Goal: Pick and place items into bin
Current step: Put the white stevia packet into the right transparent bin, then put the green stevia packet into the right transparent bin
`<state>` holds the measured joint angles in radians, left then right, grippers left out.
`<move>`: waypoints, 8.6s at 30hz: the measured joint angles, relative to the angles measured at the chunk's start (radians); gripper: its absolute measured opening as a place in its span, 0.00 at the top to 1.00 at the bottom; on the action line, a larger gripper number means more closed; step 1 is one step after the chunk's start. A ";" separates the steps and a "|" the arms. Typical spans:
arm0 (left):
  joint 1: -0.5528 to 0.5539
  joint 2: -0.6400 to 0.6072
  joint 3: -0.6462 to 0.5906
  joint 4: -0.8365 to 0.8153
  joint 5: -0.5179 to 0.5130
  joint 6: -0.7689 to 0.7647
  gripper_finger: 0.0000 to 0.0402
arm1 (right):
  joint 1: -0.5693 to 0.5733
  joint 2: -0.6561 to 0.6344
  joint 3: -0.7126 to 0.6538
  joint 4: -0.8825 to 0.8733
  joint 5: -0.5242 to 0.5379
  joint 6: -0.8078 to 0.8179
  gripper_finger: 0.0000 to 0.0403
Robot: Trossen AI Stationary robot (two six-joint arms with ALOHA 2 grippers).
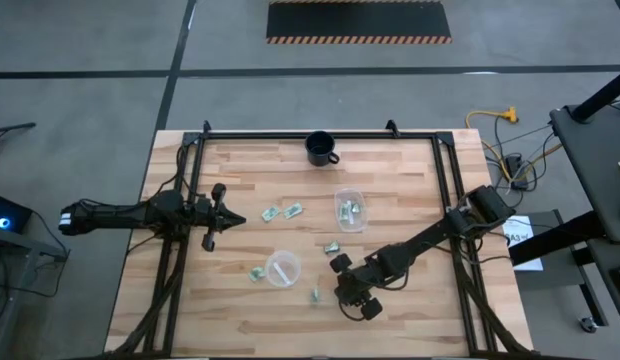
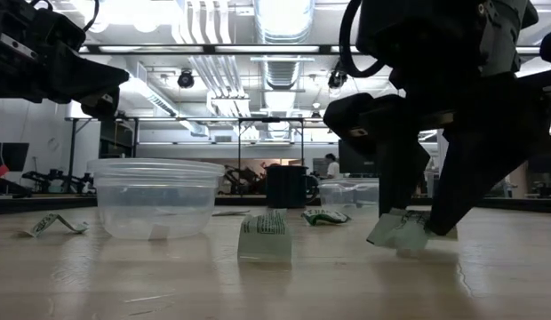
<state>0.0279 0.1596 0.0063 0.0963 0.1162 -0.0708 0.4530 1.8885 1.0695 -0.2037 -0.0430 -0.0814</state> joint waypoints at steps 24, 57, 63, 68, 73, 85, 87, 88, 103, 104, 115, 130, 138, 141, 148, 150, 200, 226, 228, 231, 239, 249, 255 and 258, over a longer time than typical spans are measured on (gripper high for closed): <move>0.000 0.000 0.000 0.000 0.000 0.000 1.00 | -0.031 0.000 0.016 0.036 -0.027 0.063 0.98; 0.000 0.000 0.000 0.000 -0.001 0.000 1.00 | -0.058 -0.244 0.038 -0.410 0.566 0.105 0.98; 0.000 0.000 0.000 0.000 0.000 0.000 1.00 | -0.101 -0.287 0.036 -0.463 0.585 0.091 0.98; 0.000 0.002 0.000 -0.001 0.000 0.000 1.00 | -0.149 -0.287 0.034 -0.497 0.612 0.050 0.98; 0.000 0.002 0.000 0.000 0.000 0.000 1.00 | -0.210 -0.284 0.026 -0.504 0.614 0.010 0.98; 0.000 0.002 0.000 0.000 0.000 0.000 1.00 | -0.336 -0.284 0.021 -0.498 0.591 -0.069 0.98; 0.000 0.002 0.000 0.000 0.000 0.000 1.00 | -0.346 -0.284 0.021 -0.497 0.587 -0.074 0.98; 0.000 0.002 0.000 0.000 0.000 0.000 1.00 | -0.351 -0.284 0.021 -0.497 0.586 -0.076 0.98; 0.000 0.002 0.000 0.000 0.000 0.000 1.00 | -0.358 -0.283 0.021 -0.489 0.582 -0.092 0.92; 0.000 0.002 0.000 0.000 0.000 0.000 1.00 | -0.359 -0.283 0.021 -0.489 0.583 -0.091 0.91; 0.000 0.002 0.000 0.000 0.000 0.000 1.00 | -0.362 -0.283 0.021 -0.485 0.585 -0.085 0.77; 0.000 0.002 0.000 0.000 0.000 0.000 1.00 | -0.362 -0.283 0.020 -0.470 0.584 -0.023 0.62; 0.000 0.002 0.000 0.000 0.000 0.000 1.00 | -0.362 -0.283 0.021 -0.458 0.583 0.003 0.54; 0.000 0.002 0.000 0.000 0.000 0.000 1.00 | -0.359 -0.283 0.021 -0.456 0.577 0.014 0.53; 0.000 0.002 0.000 0.000 0.000 0.000 1.00 | -0.360 -0.283 0.021 -0.421 0.321 -0.005 0.53; 0.000 0.002 0.000 0.000 0.000 0.000 1.00 | -0.360 -0.283 0.021 -0.399 0.262 -0.005 0.53; 0.000 0.003 0.000 0.000 0.000 0.000 1.00 | -0.319 -0.023 0.055 -0.153 0.005 -0.049 0.53; 0.000 0.003 0.000 0.000 0.000 0.000 1.00 | -0.320 -0.019 0.037 -0.129 0.020 -0.020 0.53; 0.000 0.003 0.000 0.000 0.000 0.000 1.00 | -0.320 -0.019 0.035 -0.127 0.020 -0.021 0.53; 0.000 0.003 0.000 0.000 0.000 0.000 1.00 | -0.320 -0.019 0.027 -0.123 0.020 -0.022 0.54; 0.000 0.003 0.000 0.000 0.000 0.000 1.00 | -0.320 -0.019 0.013 -0.112 0.019 -0.022 0.57; 0.000 0.003 0.000 0.000 0.000 0.000 1.00 | -0.320 -0.019 0.005 -0.098 0.019 -0.024 0.62; 0.000 0.003 0.000 0.000 0.000 0.000 1.00 | -0.320 -0.019 0.003 -0.092 0.019 -0.027 0.63; 0.000 0.003 0.000 0.000 0.000 0.000 1.00 | -0.320 -0.019 -0.005 -0.075 0.019 -0.027 0.63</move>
<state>0.0277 0.1631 0.0063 0.0963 0.1162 -0.0709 0.1326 1.8690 1.0645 -0.2782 -0.0238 -0.1085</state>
